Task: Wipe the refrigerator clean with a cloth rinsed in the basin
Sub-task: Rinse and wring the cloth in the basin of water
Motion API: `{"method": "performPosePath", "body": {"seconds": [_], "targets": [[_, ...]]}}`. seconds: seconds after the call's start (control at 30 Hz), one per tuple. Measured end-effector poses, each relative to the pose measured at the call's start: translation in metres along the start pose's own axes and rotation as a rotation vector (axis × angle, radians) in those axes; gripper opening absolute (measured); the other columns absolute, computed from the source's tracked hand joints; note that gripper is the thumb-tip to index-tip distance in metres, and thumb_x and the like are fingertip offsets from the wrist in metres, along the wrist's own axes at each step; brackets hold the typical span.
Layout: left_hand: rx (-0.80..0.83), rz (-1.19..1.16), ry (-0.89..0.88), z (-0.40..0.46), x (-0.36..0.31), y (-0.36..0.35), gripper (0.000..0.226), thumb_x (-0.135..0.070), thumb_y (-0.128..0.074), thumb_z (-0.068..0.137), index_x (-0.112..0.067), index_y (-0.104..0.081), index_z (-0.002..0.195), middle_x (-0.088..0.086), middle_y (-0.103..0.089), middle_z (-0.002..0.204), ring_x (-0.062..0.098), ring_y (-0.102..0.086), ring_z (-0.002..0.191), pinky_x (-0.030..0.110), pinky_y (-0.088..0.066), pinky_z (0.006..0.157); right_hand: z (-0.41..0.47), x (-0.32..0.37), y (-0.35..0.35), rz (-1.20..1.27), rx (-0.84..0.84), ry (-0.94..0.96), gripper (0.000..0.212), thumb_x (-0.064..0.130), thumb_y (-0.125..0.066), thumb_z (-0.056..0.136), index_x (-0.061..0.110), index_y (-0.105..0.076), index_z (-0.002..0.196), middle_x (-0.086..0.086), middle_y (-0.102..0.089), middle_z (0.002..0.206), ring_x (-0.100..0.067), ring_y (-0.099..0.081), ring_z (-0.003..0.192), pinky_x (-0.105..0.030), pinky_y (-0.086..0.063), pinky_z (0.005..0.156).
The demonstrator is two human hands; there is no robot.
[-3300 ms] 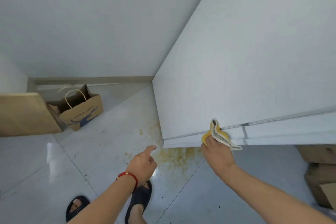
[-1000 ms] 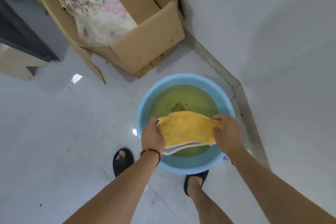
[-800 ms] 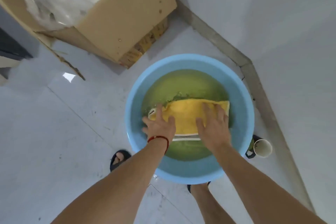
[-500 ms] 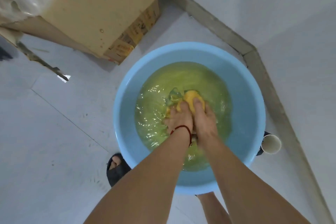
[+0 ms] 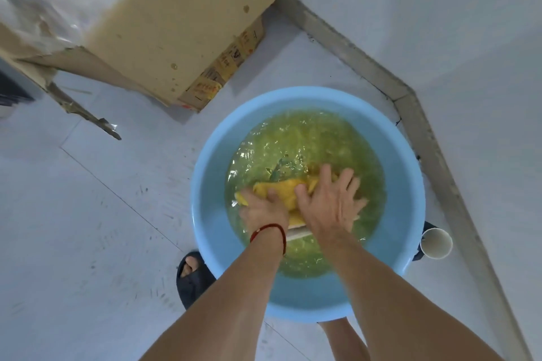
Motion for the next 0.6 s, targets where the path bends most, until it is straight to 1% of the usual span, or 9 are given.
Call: {"method": "performPosePath", "body": {"seconds": [0.07, 0.13, 0.2, 0.23, 0.33, 0.4, 0.47, 0.53, 0.6], "targets": [[0.178, -0.239, 0.169, 0.0, 0.013, -0.032, 0.087, -0.087, -0.033, 0.084, -0.043, -0.015, 0.157, 0.021, -0.026, 0.159, 0.047, -0.046, 0.133, 0.052, -0.041, 0.109, -0.015, -0.001, -0.026, 0.366, 0.182, -0.175, 0.051, 0.046, -0.054, 0.095, 0.025, -0.045, 0.14, -0.012, -0.033, 0.138, -0.037, -0.04, 0.124, -0.049, -0.041, 0.094], [0.267, -0.379, 0.212, 0.012, 0.022, -0.062, 0.113, -0.105, -0.026, 0.053, -0.049, -0.026, 0.15, 0.014, -0.041, 0.154, 0.046, -0.057, 0.123, 0.065, -0.048, 0.099, -0.031, 0.001, -0.048, 0.841, 0.322, -0.37, 0.05, 0.042, -0.056, 0.098, 0.03, -0.046, 0.146, -0.009, -0.041, 0.148, -0.038, -0.048, 0.13, -0.055, -0.048, 0.105], [0.319, -0.331, 0.203, 0.027, 0.03, -0.078, 0.11, -0.103, -0.03, 0.054, -0.035, -0.051, 0.138, 0.015, -0.064, 0.132, 0.042, -0.067, 0.107, 0.064, -0.054, 0.09, -0.045, 0.004, -0.055, 1.156, 0.388, -0.515, 0.037, 0.051, -0.061, 0.096, 0.038, -0.057, 0.13, 0.0, -0.063, 0.131, -0.029, -0.064, 0.116, -0.056, -0.056, 0.098], [0.342, -0.308, 0.2, 0.026, 0.027, -0.077, 0.1, -0.098, -0.031, 0.066, -0.025, -0.062, 0.127, 0.018, -0.07, 0.12, 0.041, -0.07, 0.101, 0.059, -0.057, 0.088, -0.042, 0.006, -0.054, 1.184, 0.378, -0.463, 0.033, 0.059, -0.065, 0.093, 0.039, -0.062, 0.119, 0.003, -0.07, 0.12, -0.024, -0.069, 0.108, -0.052, -0.06, 0.093], [0.343, -0.214, 0.066, 0.014, -0.002, -0.057, 0.075, -0.074, -0.029, 0.097, -0.01, -0.069, 0.099, 0.018, -0.073, 0.092, 0.033, -0.072, 0.084, 0.042, -0.059, 0.085, -0.026, 0.016, -0.036, 1.058, 0.285, -0.214, 0.044, 0.079, -0.062, 0.084, 0.041, -0.065, 0.104, 0.006, -0.076, 0.101, -0.015, -0.075, 0.093, -0.04, -0.064, 0.082], [0.289, -0.104, -0.018, 0.014, -0.013, -0.045, 0.068, -0.063, -0.028, 0.103, -0.007, -0.067, 0.102, 0.016, -0.074, 0.098, 0.032, -0.071, 0.09, 0.041, -0.059, 0.085, -0.014, 0.024, -0.026, 0.869, 0.241, -0.046, 0.056, 0.081, -0.055, 0.086, 0.028, -0.064, 0.101, 0.002, -0.075, 0.087, -0.015, -0.074, 0.079, -0.039, -0.064, 0.073], [0.227, -0.017, -0.077, 0.011, -0.019, -0.036, 0.065, -0.056, -0.03, 0.106, -0.004, -0.068, 0.11, 0.017, -0.073, 0.105, 0.033, -0.07, 0.097, 0.036, -0.055, 0.08, -0.005, 0.032, -0.017, 0.525, 0.193, 0.154, 0.055, 0.072, -0.042, 0.099, 0.02, -0.056, 0.09, 0.001, -0.066, 0.072, -0.019, -0.067, 0.063, -0.037, -0.06, 0.061], [0.138, 0.084, -0.207, 0.008, -0.029, -0.023, 0.057, -0.052, -0.036, 0.106, -0.005, -0.066, 0.118, 0.019, -0.071, 0.11, 0.036, -0.067, 0.103, 0.035, -0.048, 0.078, 0.0, 0.032, -0.004, 0.196, 0.075, 0.302, 0.051, 0.062, -0.029, 0.107, 0.017, -0.052, 0.099, -0.004, -0.063, 0.085, -0.03, -0.066, 0.07, -0.041, -0.058, 0.061], [0.012, 0.085, -0.337, 0.004, -0.036, -0.002, 0.042, -0.045, -0.046, 0.105, -0.013, -0.059, 0.128, 0.016, -0.068, 0.11, 0.037, -0.065, 0.105, 0.033, -0.044, 0.076, 0.006, 0.016, 0.014, 0.023, -0.101, 0.268, 0.038, 0.049, -0.033, 0.108, 0.016, -0.05, 0.115, -0.013, -0.053, 0.111, -0.037, -0.059, 0.097, -0.047, -0.056, 0.07]]}}
Point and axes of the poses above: each hand's wrist, its own z-axis towards the middle knuckle, its own y-axis out of the back of the hand, x = y × z, the point moved 10 cm from there along z, towards the middle knuckle
